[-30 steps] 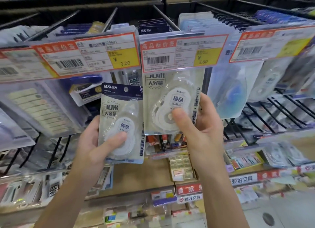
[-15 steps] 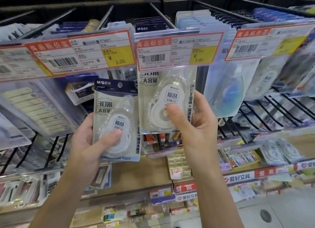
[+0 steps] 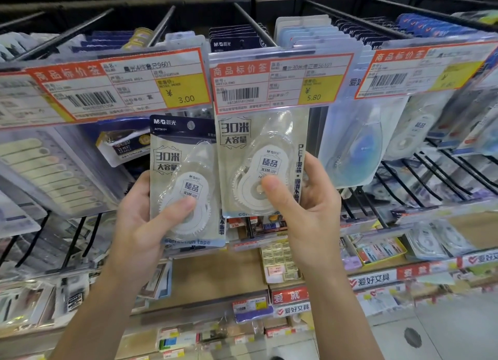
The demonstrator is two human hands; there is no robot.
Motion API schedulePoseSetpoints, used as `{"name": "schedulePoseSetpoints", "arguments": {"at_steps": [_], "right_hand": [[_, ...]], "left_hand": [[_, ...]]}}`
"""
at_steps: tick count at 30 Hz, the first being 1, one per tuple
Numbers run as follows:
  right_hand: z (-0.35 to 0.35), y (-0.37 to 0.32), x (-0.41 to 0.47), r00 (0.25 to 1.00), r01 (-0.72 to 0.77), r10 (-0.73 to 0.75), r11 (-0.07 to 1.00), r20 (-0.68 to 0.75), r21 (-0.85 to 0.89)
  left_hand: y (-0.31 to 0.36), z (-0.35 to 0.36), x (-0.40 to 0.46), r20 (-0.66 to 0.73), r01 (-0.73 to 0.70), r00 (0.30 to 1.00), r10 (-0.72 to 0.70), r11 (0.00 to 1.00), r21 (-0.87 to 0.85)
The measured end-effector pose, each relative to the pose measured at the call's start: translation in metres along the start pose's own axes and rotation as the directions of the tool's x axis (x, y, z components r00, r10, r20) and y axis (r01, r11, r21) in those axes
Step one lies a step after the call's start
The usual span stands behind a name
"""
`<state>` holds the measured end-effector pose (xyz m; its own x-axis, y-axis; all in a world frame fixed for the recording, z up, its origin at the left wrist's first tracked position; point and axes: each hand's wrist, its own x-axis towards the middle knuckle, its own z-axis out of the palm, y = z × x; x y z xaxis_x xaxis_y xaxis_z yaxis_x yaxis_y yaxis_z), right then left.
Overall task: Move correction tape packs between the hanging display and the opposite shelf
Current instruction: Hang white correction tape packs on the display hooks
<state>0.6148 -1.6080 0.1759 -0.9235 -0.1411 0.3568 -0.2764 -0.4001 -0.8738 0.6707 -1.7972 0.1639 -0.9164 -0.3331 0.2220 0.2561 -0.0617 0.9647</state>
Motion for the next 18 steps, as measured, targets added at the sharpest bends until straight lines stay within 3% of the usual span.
{"name": "schedulePoseSetpoints", "arguments": {"at_steps": [18], "right_hand": [[0.006,0.006,0.003,0.999,0.032,-0.032,0.999,0.005,-0.004]], "left_hand": [[-0.003,-0.003,-0.002,-0.043,0.000,0.999,0.001,1.000,0.011]]}}
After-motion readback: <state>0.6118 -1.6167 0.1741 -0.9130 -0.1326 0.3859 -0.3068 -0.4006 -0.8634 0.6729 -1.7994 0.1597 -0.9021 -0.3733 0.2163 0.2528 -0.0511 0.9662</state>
